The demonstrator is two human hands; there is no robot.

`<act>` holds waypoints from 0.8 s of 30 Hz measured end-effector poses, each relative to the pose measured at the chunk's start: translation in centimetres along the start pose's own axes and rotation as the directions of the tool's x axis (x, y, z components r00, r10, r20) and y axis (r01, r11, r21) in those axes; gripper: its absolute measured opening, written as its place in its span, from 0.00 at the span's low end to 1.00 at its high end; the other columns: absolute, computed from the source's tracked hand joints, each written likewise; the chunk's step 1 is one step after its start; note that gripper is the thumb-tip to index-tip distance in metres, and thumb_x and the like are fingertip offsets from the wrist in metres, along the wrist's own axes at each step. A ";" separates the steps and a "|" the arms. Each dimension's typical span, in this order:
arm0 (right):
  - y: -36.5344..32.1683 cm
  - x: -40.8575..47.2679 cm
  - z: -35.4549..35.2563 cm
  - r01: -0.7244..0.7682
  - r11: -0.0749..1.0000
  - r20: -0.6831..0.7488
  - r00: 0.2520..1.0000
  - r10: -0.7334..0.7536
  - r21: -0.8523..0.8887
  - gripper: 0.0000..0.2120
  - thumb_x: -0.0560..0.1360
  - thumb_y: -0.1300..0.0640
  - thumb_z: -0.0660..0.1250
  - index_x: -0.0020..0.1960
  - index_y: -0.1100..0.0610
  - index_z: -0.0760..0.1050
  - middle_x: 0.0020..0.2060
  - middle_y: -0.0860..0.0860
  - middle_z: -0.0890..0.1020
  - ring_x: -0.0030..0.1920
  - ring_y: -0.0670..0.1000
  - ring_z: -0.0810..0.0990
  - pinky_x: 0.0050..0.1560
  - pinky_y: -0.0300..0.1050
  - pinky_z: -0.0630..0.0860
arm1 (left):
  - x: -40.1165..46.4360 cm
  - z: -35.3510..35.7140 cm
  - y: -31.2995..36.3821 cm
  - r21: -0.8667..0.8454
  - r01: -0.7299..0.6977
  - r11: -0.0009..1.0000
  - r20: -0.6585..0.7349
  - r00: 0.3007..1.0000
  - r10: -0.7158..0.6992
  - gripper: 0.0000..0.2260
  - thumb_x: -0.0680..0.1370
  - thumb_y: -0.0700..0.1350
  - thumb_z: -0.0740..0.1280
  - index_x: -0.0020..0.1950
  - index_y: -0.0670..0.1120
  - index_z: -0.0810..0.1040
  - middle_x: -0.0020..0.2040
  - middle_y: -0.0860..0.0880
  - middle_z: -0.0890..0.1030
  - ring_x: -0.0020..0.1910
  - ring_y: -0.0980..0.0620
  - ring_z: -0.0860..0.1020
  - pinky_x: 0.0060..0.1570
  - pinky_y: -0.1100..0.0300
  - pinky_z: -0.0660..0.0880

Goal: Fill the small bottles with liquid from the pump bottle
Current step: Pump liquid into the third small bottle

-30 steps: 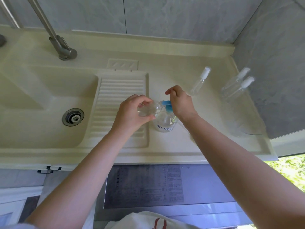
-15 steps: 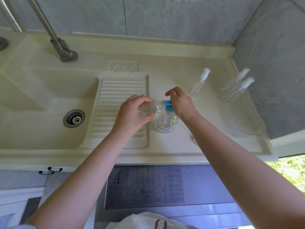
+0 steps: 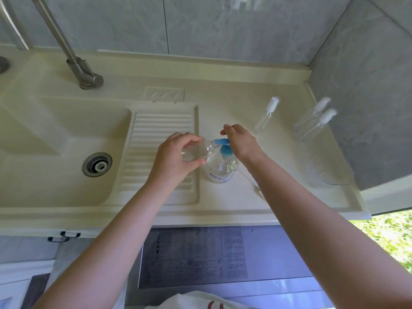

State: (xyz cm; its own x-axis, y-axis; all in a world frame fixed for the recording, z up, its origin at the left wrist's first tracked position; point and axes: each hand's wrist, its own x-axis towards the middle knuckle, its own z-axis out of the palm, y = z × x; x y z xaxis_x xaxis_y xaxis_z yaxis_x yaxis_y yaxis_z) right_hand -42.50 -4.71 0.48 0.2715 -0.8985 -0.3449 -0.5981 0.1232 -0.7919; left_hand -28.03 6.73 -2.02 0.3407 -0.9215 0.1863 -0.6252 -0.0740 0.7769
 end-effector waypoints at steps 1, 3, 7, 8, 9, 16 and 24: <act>0.1 0.0 0.1 0.011 1.000 -0.016 1.000 -0.011 -0.003 0.17 0.82 0.50 0.52 0.61 0.54 0.76 0.50 0.47 0.76 0.50 0.52 0.76 0.47 0.44 0.70 | 0.0 0.1 0.0 0.000 0.001 1.000 0.000 1.000 -0.001 0.22 0.64 0.43 0.81 0.55 0.52 0.82 0.48 0.55 0.79 0.47 0.57 0.77 0.51 0.74 0.69; 0.2 -0.1 0.4 0.052 0.998 -0.062 0.997 -0.053 -0.027 0.17 0.82 0.54 0.50 0.59 0.55 0.76 0.48 0.49 0.77 0.46 0.52 0.76 0.43 0.44 0.71 | 0.0 0.1 0.0 -0.003 0.004 1.000 0.005 1.000 -0.004 0.21 0.64 0.43 0.81 0.55 0.51 0.82 0.48 0.56 0.79 0.47 0.59 0.77 0.50 0.76 0.68; 0.3 -0.2 0.8 0.081 0.994 -0.107 0.990 -0.089 -0.075 0.17 0.82 0.55 0.49 0.59 0.55 0.76 0.49 0.53 0.78 0.48 0.55 0.75 0.46 0.45 0.69 | 0.1 0.3 0.0 0.007 0.018 1.000 0.017 1.000 -0.018 0.21 0.64 0.43 0.81 0.55 0.52 0.81 0.48 0.55 0.79 0.46 0.58 0.76 0.49 0.76 0.67; 0.2 -0.2 0.6 0.067 0.996 -0.091 0.993 -0.072 -0.063 0.17 0.83 0.53 0.50 0.60 0.55 0.76 0.51 0.52 0.78 0.49 0.55 0.75 0.47 0.44 0.69 | 0.1 0.4 0.0 0.008 0.017 1.000 0.018 1.000 -0.018 0.21 0.64 0.43 0.80 0.55 0.53 0.81 0.49 0.55 0.79 0.46 0.58 0.76 0.49 0.76 0.67; 0.2 -0.2 0.4 0.048 0.998 -0.065 0.997 -0.051 -0.046 0.17 0.83 0.51 0.50 0.61 0.55 0.76 0.51 0.51 0.77 0.50 0.54 0.75 0.48 0.44 0.68 | 0.1 0.4 0.1 0.006 0.016 1.000 0.015 1.000 -0.016 0.21 0.64 0.43 0.80 0.55 0.53 0.81 0.49 0.55 0.79 0.46 0.58 0.76 0.49 0.77 0.66; -0.1 0.1 -0.3 -0.006 1.000 0.016 1.000 0.006 -0.007 0.19 0.83 0.46 0.52 0.63 0.54 0.75 0.53 0.47 0.76 0.53 0.53 0.75 0.52 0.46 0.73 | 0.1 0.3 0.1 0.000 0.000 1.000 -0.001 1.000 0.000 0.21 0.64 0.43 0.81 0.55 0.52 0.81 0.49 0.54 0.80 0.47 0.57 0.77 0.50 0.74 0.68; 0.2 -0.2 0.7 0.051 0.997 -0.102 0.993 -0.056 -0.051 0.17 0.82 0.54 0.49 0.59 0.55 0.75 0.47 0.53 0.77 0.47 0.56 0.75 0.45 0.45 0.70 | 0.2 0.3 0.1 0.023 0.011 1.000 0.033 0.999 -0.011 0.21 0.64 0.43 0.80 0.54 0.52 0.81 0.48 0.54 0.79 0.46 0.57 0.76 0.47 0.78 0.65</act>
State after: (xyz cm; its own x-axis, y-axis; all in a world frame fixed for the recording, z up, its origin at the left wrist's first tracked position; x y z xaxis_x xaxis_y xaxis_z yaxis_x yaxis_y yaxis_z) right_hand -42.14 -4.21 0.05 0.2265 -0.9422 -0.2469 -0.6209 0.0556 -0.7819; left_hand -28.22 6.40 -2.02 0.3246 -0.9326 0.1576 -0.6378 -0.0928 0.7646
